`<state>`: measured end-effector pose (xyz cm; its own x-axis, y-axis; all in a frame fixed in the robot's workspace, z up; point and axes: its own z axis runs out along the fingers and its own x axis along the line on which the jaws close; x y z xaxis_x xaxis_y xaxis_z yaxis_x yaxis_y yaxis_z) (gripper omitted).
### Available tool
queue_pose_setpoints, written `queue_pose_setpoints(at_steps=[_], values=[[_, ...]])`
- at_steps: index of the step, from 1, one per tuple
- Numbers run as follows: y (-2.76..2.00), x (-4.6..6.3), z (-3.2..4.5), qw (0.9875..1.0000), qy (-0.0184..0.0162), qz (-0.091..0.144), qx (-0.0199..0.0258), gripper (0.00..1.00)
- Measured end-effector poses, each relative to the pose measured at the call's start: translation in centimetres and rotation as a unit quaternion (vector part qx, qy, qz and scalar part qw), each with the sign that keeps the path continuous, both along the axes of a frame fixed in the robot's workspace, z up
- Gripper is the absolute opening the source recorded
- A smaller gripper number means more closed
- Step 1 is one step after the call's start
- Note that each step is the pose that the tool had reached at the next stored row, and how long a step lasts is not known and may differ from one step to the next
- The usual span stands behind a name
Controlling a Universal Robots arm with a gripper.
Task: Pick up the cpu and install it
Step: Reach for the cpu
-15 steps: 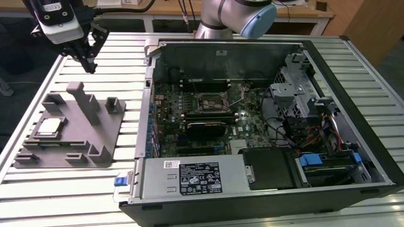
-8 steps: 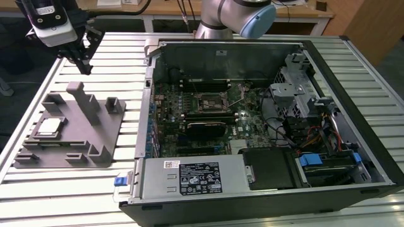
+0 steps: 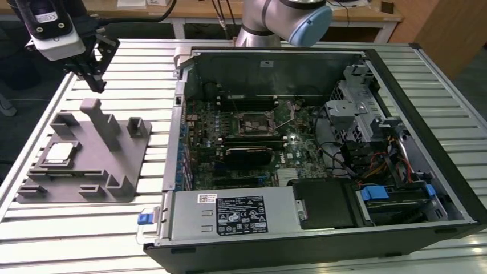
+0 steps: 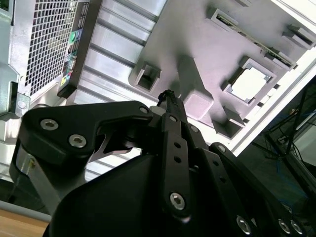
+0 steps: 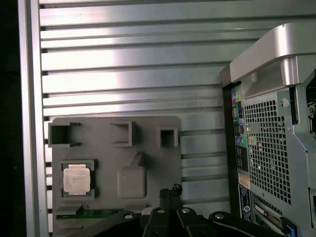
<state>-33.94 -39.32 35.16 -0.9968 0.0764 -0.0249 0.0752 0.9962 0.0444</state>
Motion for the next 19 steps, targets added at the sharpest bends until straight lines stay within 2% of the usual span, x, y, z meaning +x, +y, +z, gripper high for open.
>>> queue_pose_setpoints(at_steps=[8, 19], values=[[-0.29, -0.7, -0.39, 1.0000, 0.0000, 0.000, 0.0000, 0.11], [-0.94, -1.7, -0.77, 1.0000, 0.0000, 0.000, 0.0000, 0.11]])
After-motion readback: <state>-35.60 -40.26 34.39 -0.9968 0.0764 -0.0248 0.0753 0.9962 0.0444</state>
